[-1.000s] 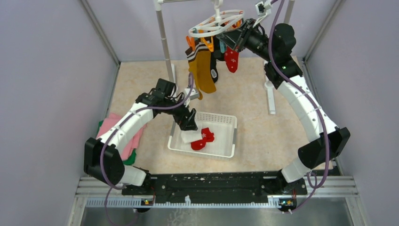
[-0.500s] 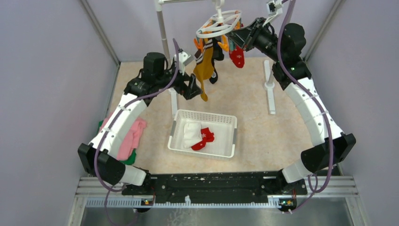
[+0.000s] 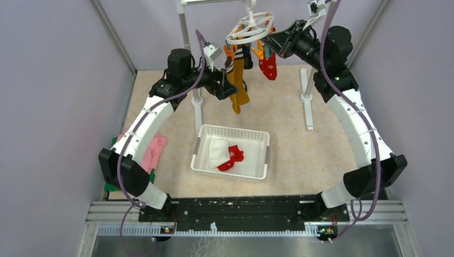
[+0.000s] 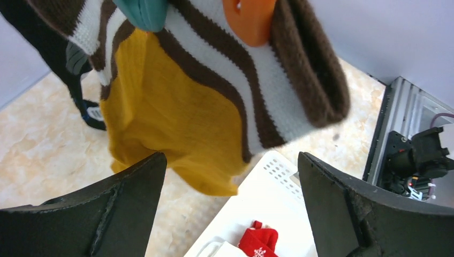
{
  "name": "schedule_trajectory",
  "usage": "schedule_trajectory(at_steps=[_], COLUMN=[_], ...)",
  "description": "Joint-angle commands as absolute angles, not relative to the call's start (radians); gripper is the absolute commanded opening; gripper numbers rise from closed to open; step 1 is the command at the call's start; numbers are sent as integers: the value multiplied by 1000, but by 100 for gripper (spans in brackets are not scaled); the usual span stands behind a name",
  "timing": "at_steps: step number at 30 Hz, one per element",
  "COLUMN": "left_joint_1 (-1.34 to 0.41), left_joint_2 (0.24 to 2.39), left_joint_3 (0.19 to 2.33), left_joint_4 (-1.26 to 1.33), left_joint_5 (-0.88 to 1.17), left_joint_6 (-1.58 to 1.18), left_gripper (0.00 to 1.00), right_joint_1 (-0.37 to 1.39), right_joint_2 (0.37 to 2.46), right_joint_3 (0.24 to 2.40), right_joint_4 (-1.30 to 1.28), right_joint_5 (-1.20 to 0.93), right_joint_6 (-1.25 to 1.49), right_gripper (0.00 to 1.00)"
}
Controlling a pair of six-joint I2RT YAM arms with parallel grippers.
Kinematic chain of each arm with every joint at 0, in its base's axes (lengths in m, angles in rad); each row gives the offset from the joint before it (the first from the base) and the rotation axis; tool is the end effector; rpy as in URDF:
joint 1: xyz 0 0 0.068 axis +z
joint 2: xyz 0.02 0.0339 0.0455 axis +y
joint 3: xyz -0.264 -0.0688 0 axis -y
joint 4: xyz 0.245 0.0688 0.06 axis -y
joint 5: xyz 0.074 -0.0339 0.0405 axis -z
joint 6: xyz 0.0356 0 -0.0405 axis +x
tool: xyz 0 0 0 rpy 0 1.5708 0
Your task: Remove the socks clipped to the hanger
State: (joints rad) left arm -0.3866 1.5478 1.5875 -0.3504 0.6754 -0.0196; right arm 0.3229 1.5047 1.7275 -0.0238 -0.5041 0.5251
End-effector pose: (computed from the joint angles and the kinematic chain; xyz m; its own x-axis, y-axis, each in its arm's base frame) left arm 0.3188 -0.1538 0.4160 -0.2997 0.1055 -0.9482 0.8399 0.5006 -0.2098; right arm 0.3088 0.1214 0.5104 -0.2022 0.3952 -0.8961 -0.7229 0.5570 0.4088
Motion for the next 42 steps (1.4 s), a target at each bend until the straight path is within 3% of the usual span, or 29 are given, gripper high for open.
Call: schedule_trajectory(at_steps=[1, 4, 9, 16, 26, 32, 42], left_joint_1=[-384, -386, -385, -385, -387, -386, -366], left_joint_2=[1535, 1550, 1593, 1579, 1602, 1653, 1705], left_joint_3=[1579, 1568, 1570, 1488, 1332, 1325, 1361], left_joint_4=[-264, -233, -182, -119, 117, 317, 342], left_joint_5=[772, 766, 670, 826, 1045, 1193, 1177], left_joint_6=[-48, -58, -94, -178, -288, -460, -456], left_gripper=[99, 99, 87, 99, 99, 93, 91], right_joint_1=[281, 278, 272, 247, 190, 175, 167], right_joint_2=[1456, 1458, 1459, 1454, 1451, 1448, 1452], right_joint_3=[1709, 1708, 1711, 1719, 1703, 1683, 1691], right_joint_4=[-71, -69, -71, -89, -64, -11, -8], right_joint_5=[-512, -524, -530, -542, -608, -642, -666], right_joint_6=[546, 553, 564, 566, 626, 677, 697], right_gripper=[2, 2, 2, 3, 3, 3, 3])
